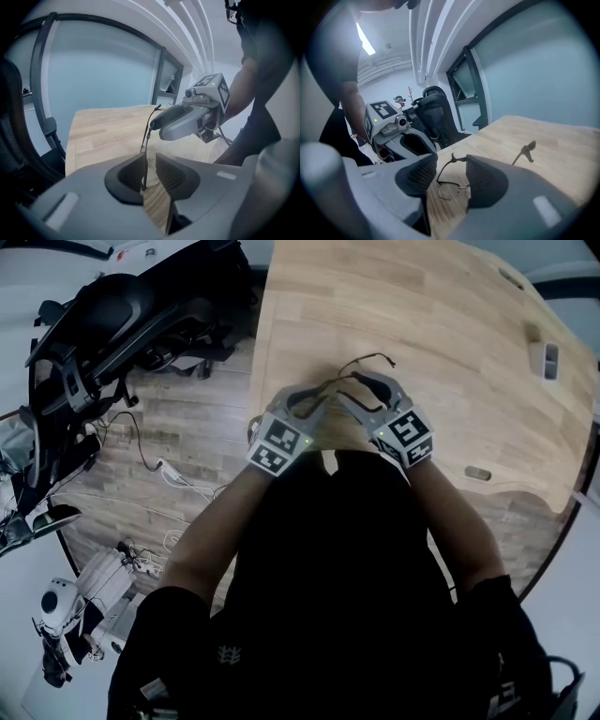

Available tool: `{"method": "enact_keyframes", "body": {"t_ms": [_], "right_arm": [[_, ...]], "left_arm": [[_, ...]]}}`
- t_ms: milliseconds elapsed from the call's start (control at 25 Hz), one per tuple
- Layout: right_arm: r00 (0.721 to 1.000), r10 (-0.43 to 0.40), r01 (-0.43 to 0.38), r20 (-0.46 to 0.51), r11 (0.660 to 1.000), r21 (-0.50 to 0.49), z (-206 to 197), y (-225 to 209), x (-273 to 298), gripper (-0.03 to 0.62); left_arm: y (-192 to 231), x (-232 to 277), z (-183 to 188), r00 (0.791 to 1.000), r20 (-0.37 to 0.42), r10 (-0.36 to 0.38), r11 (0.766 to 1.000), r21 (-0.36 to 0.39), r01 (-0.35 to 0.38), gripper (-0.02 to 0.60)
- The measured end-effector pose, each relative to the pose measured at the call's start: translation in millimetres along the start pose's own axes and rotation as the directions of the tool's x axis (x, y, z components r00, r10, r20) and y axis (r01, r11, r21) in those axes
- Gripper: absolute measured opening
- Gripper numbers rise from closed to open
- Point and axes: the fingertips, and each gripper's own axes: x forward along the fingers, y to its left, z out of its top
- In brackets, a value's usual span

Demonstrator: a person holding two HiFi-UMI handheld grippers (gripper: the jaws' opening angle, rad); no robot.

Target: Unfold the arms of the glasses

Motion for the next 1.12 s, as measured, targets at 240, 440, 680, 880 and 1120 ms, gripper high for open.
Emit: {"method": "enact_keyframes", "body": {"t_ms": [240,440,680,880,1120], "right_arm": [[0.999,0.051,-0.050,0.018,0.997,-0.054,17,24,-2,0.186],[0.995,0.100,-0.098,0.016,0.993,-0.072,26,41,2,0.186],[0.988,0.156,-0.155,0.020,0.987,-0.040,42,67,6,0.186],[0.980,0.200,-0.199,0.005,0.979,-0.051,47,82,13,0.186],[0.981,0.194,-0.191,0.026,0.979,-0.076,63,83,17,0.186]], "left_arm": [[3,-23,0,0.998,0.030,0.054,0.998,-0.023,-0.053,0.077],[7,-39,-3,0.995,0.046,0.092,0.995,-0.036,-0.091,0.077],[10,-60,-2,0.988,0.086,0.127,0.990,-0.075,-0.121,0.077],[13,-70,-1,0.985,0.100,0.140,0.988,-0.074,-0.133,0.077],[24,-82,-4,0.981,0.103,0.164,0.985,-0.079,-0.157,0.077]]}}
